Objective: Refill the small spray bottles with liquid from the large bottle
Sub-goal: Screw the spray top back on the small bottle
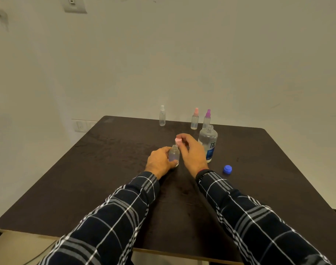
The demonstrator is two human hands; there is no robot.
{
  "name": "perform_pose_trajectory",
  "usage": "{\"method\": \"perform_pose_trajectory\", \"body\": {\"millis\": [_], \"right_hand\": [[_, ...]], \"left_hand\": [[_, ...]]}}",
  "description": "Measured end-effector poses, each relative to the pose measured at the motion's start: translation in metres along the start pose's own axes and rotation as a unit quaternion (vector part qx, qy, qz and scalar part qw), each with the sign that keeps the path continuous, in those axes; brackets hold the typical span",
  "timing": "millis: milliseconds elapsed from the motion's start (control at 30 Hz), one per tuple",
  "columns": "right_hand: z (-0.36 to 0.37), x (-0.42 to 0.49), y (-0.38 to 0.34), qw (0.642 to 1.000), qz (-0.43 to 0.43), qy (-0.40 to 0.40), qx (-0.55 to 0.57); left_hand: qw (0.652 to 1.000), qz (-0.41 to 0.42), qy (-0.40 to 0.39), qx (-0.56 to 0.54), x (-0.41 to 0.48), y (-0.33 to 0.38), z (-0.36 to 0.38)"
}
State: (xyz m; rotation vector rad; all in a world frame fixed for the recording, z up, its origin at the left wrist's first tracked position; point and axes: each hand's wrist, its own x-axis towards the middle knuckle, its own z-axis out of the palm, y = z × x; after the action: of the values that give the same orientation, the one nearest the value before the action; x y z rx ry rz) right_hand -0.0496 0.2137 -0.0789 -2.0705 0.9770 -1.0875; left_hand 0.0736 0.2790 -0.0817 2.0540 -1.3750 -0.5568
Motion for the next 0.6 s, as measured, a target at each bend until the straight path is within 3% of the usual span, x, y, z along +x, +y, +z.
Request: {"method": "perform_pose_trajectory", "body": {"millis": [167,400,600], "right_hand": [[0.0036,0.0015,-0.0009,0.998,0.031,-0.052,-0.011],[-0.0028,0.0072,-0.0019,0.991,0.041,-0.026,-0.128],[-0.0039,0.0011,0.0043,0.992,-0.001,-0.104,-0.075]], "left_hand": [[1.000,-0.001,-0.009,-0.011,0.0010,-0.0024,0.0009],[1.000,-0.013,-0.004,-0.020,0.0021,-0.0025,0.0013],[1.000,0.003,0.000,-0.025,0.0025,-0.0051,0.0021]]}}
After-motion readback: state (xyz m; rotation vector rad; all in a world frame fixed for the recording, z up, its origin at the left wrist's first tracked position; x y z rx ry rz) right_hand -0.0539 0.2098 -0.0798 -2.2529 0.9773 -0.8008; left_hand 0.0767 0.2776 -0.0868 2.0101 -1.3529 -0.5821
